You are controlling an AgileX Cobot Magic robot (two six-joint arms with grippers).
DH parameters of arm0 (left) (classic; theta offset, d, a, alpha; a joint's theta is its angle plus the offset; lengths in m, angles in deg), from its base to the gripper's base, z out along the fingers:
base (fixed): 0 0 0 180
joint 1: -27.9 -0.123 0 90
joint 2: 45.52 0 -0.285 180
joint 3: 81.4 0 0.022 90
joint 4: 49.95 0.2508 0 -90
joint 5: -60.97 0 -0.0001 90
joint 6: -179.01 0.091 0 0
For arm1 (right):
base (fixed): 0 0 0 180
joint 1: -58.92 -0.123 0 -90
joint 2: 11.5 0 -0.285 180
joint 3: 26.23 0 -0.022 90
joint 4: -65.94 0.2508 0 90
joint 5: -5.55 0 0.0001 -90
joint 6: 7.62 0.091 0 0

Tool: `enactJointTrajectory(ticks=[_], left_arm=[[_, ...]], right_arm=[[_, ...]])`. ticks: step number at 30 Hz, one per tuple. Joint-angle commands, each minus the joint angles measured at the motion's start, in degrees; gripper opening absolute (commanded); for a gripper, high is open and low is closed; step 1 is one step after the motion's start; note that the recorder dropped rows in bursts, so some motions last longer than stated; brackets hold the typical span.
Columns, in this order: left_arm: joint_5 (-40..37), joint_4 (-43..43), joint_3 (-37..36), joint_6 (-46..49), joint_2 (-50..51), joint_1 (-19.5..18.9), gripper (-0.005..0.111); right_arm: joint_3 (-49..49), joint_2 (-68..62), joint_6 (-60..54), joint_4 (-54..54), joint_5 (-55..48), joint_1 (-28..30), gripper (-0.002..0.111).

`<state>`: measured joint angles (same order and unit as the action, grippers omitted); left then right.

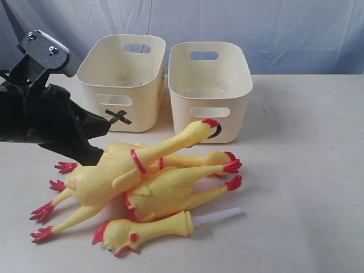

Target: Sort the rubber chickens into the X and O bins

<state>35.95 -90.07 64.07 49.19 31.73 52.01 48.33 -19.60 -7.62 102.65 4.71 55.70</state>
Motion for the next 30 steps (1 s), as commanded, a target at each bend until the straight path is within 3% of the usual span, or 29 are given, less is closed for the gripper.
enactJointTrajectory(ticks=[1,12,17,30], left_arm=[[-0.27,0.09,0.29,0.03,0.22,0.38,0.000],[-0.27,0.09,0.29,0.03,0.22,0.38,0.000],[-0.27,0.09,0.29,0.03,0.22,0.38,0.000],[-0.27,0.09,0.29,0.03,0.22,0.38,0.000]], right_arm=[[-6.23,0.31,-1.90,-0.54,-7.99,-0.28,0.004],[-20.49,-7.21,-38.16,0.24,-29.38,-0.28,0.004],[-22.65,-14.65,-47.38,2.56,-33.22,-1.58,0.004],[-30.28,-42.74,-51.55,12.66,-36.12,-1.60,0.004]])
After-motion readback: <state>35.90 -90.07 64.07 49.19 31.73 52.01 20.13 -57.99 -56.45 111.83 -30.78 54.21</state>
